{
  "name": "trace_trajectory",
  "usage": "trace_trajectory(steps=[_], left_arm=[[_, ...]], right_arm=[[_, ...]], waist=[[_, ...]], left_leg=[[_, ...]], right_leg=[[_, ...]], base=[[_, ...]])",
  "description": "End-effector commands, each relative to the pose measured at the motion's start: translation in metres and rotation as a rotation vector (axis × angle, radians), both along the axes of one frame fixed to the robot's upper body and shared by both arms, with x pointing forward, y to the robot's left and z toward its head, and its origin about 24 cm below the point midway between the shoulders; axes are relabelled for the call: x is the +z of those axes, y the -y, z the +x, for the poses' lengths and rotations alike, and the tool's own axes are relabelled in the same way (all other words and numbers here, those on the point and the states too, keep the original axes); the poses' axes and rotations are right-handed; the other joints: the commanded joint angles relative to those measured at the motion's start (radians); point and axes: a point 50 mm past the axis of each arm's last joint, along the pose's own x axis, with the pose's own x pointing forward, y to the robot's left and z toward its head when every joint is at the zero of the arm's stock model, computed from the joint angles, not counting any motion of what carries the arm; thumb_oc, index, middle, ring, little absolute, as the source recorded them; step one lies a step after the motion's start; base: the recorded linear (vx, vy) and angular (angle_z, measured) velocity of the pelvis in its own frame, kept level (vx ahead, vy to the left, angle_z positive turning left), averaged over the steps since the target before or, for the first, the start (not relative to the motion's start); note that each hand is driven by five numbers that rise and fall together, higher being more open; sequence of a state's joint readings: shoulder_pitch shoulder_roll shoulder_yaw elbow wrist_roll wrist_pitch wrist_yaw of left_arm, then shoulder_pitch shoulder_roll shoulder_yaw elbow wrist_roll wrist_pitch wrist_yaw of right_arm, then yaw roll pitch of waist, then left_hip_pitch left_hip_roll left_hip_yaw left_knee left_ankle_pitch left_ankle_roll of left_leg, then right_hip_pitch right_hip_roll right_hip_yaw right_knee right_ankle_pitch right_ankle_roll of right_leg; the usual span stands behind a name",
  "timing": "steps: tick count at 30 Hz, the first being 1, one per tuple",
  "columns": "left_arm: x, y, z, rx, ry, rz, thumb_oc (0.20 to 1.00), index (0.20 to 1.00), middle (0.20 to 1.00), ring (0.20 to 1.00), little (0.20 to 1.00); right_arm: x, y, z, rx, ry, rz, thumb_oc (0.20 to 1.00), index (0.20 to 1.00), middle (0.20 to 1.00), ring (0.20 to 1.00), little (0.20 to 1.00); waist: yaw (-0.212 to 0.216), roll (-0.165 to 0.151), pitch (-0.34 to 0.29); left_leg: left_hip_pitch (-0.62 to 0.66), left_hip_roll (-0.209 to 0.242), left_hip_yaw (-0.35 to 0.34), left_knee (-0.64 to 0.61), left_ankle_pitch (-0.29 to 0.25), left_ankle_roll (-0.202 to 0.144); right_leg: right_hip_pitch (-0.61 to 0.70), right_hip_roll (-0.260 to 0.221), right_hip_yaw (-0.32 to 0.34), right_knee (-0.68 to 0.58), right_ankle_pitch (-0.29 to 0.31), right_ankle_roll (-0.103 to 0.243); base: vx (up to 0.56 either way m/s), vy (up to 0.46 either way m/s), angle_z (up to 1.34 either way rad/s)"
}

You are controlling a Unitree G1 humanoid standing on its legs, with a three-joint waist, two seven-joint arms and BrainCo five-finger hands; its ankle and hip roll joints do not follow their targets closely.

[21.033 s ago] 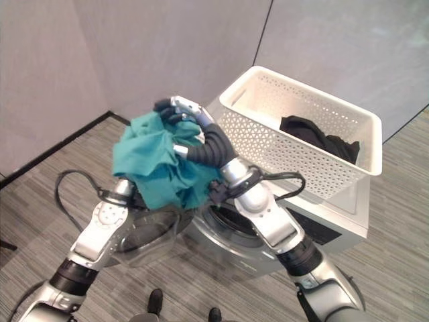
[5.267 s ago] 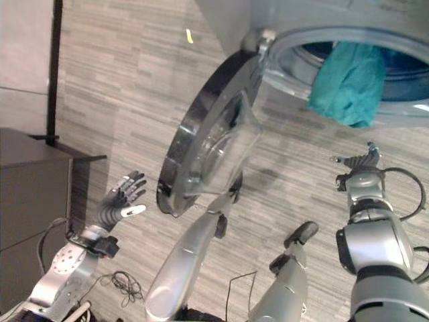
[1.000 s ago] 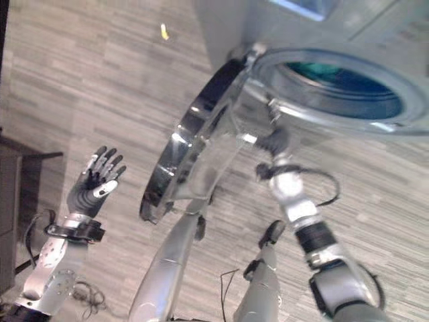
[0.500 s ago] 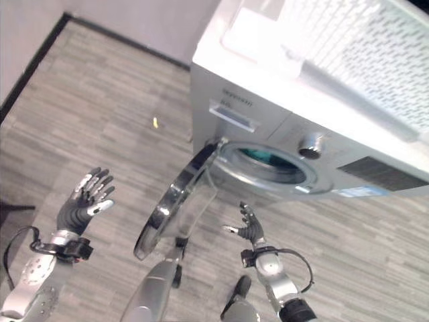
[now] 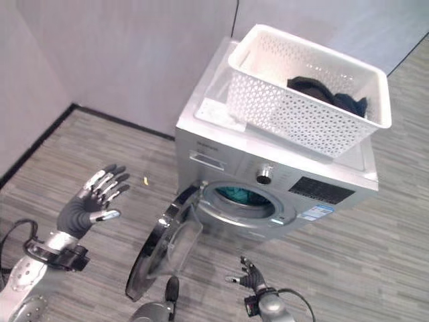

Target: Grab the laundry basket,head to the washer,open it,put in the laundry and shut it.

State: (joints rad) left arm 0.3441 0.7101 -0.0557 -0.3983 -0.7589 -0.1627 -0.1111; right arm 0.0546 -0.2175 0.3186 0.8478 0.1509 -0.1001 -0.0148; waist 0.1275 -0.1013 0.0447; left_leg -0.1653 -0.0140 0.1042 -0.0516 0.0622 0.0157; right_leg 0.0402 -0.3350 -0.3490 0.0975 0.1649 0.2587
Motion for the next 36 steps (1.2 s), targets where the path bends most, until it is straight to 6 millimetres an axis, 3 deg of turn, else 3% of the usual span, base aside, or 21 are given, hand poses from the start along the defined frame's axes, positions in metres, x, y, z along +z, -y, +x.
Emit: trace_trajectory(steps=[1,5,6,8,9,12,13,15,16,23,27,29,36], left_arm=[[0.015,0.007,0.004,-0.048,0.076,0.011,1.000,1.000,1.000,1.000,1.000],[-0.012,0.034,0.020,-0.171,-0.024,0.007,1.000,1.000,1.000,1.000,1.000],[-0.035,0.055,0.031,-0.227,-0.105,-0.027,1.000,1.000,1.000,1.000,1.000],[-0.058,0.082,0.043,-0.292,-0.182,-0.037,1.000,1.000,1.000,1.000,1.000],[-0.059,0.102,0.051,-0.343,-0.160,-0.009,1.000,1.000,1.000,1.000,1.000],[-0.053,0.121,0.053,-0.409,-0.135,-0.024,1.000,1.000,1.000,1.000,1.000],[-0.056,0.142,0.054,-0.485,-0.142,-0.019,1.000,1.000,1.000,1.000,1.000],[-0.062,0.150,0.053,-0.506,-0.160,-0.004,1.000,1.000,1.000,1.000,1.000],[-0.062,0.150,0.053,-0.506,-0.159,-0.004,1.000,1.000,1.000,1.000,1.000],[-0.119,0.142,0.050,-0.423,-0.338,0.190,1.000,1.000,1.000,1.000,1.000],[-0.156,0.127,0.049,-0.283,-0.483,0.276,1.000,1.000,1.000,1.000,1.000],[-0.172,0.110,0.044,-0.215,-0.537,0.353,1.000,1.000,1.000,1.000,1.000],[-0.182,0.076,0.053,-0.089,-0.540,0.567,1.000,1.000,1.000,1.000,1.000]], right_arm=[[0.011,-0.008,0.023,0.041,0.077,0.008,1.000,1.000,1.000,1.000,1.000],[0.003,-0.009,0.012,0.065,0.016,-0.009,1.000,1.000,1.000,1.000,1.000],[0.002,-0.012,0.009,0.090,0.010,-0.007,1.000,1.000,1.000,1.000,1.000],[0.002,-0.013,0.006,0.122,0.002,-0.016,1.000,1.000,1.000,1.000,1.000],[0.002,-0.011,0.004,0.131,0.001,-0.025,1.000,1.000,1.000,1.000,1.000],[0.001,-0.006,0.003,0.116,-0.005,-0.040,1.000,1.000,1.000,1.000,1.000],[-0.001,-0.004,-0.003,0.095,-0.020,-0.042,1.000,1.000,1.000,1.000,1.000],[-0.002,-0.003,-0.003,0.087,-0.024,-0.043,1.000,1.000,1.000,1.000,1.000],[-0.002,-0.003,-0.003,0.086,-0.024,-0.043,1.000,1.000,1.000,1.000,1.000],[-0.003,-0.007,-0.003,0.082,-0.027,-0.042,1.000,1.000,1.000,1.000,1.000],[0.000,-0.019,0.008,0.091,-0.005,-0.026,1.000,1.000,1.000,1.000,1.000],[0.009,-0.023,0.015,0.118,0.045,0.010,1.000,1.000,1.000,1.000,1.000],[0.023,-0.018,0.026,0.122,0.124,0.017,1.000,1.000,1.000,1.000,1.000]], waist=[[0.015,-0.017,-0.002],[-0.016,-0.013,-0.027],[-0.041,-0.017,-0.041],[-0.076,-0.017,-0.049],[-0.096,-0.015,-0.054],[-0.108,-0.013,-0.055],[-0.123,-0.012,-0.054],[-0.128,-0.009,-0.049],[-0.127,-0.009,-0.049],[-0.137,-0.006,-0.020],[-0.132,-0.011,-0.007],[-0.136,-0.016,0.002],[-0.143,-0.031,0.026]], left_leg=[[0.018,0.062,0.002,0.022,-0.044,-0.034],[0.065,0.079,0.022,-0.016,-0.030,-0.045],[0.082,0.083,0.029,-0.026,-0.030,-0.050],[0.099,0.091,0.041,-0.033,-0.032,-0.056],[0.096,0.092,0.047,-0.036,-0.029,-0.055],[0.090,0.093,0.049,-0.036,-0.028,-0.056],[0.087,0.096,0.053,-0.036,-0.029,-0.057],[0.087,0.098,0.058,-0.036,-0.029,-0.057],[0.087,0.098,0.058,-0.036,-0.029,-0.057],[0.080,0.098,0.069,-0.036,-0.024,-0.058],[0.062,0.097,0.067,-0.036,-0.018,-0.058],[0.055,0.099,0.072,-0.036,-0.016,-0.058],[0.024,0.104,0.081,-0.036,-0.011,-0.058]], right_leg=[[0.036,0.006,0.012,-0.043,0.288,0.003],[0.050,0.015,0.025,-0.037,0.258,0.003],[0.057,0.019,0.035,-0.039,0.254,0.003],[0.060,0.025,0.043,-0.040,0.248,0.003],[0.051,0.025,0.050,-0.042,0.248,0.003],[0.045,0.026,0.050,-0.045,0.254,0.003],[0.039,0.025,0.053,-0.053,0.260,0.003],[0.037,0.023,0.056,-0.054,0.260,0.003],[0.037,0.023,0.056,-0.054,0.260,0.003],[0.021,0.019,0.060,-0.060,0.246,0.003],[0.019,0.018,0.047,-0.072,0.237,0.003],[0.010,0.018,0.047,-0.072,0.230,0.003],[-0.021,0.021,0.047,-0.078,0.213,0.003]], base=[[0.00,-0.031,-0.05],[0.03,-0.034,-0.12],[0.06,-0.045,-0.20],[0.03,-0.032,-0.15],[0.00,-0.015,-0.29],[-0.01,-0.011,-0.25],[-0.02,-0.012,-0.10],[0.00,0.000,0.00],[-0.01,0.006,-0.16],[0.00,0.003,-0.04],[-0.01,0.001,0.04],[-0.01,0.012,0.02],[-0.03,0.002,0.00]])
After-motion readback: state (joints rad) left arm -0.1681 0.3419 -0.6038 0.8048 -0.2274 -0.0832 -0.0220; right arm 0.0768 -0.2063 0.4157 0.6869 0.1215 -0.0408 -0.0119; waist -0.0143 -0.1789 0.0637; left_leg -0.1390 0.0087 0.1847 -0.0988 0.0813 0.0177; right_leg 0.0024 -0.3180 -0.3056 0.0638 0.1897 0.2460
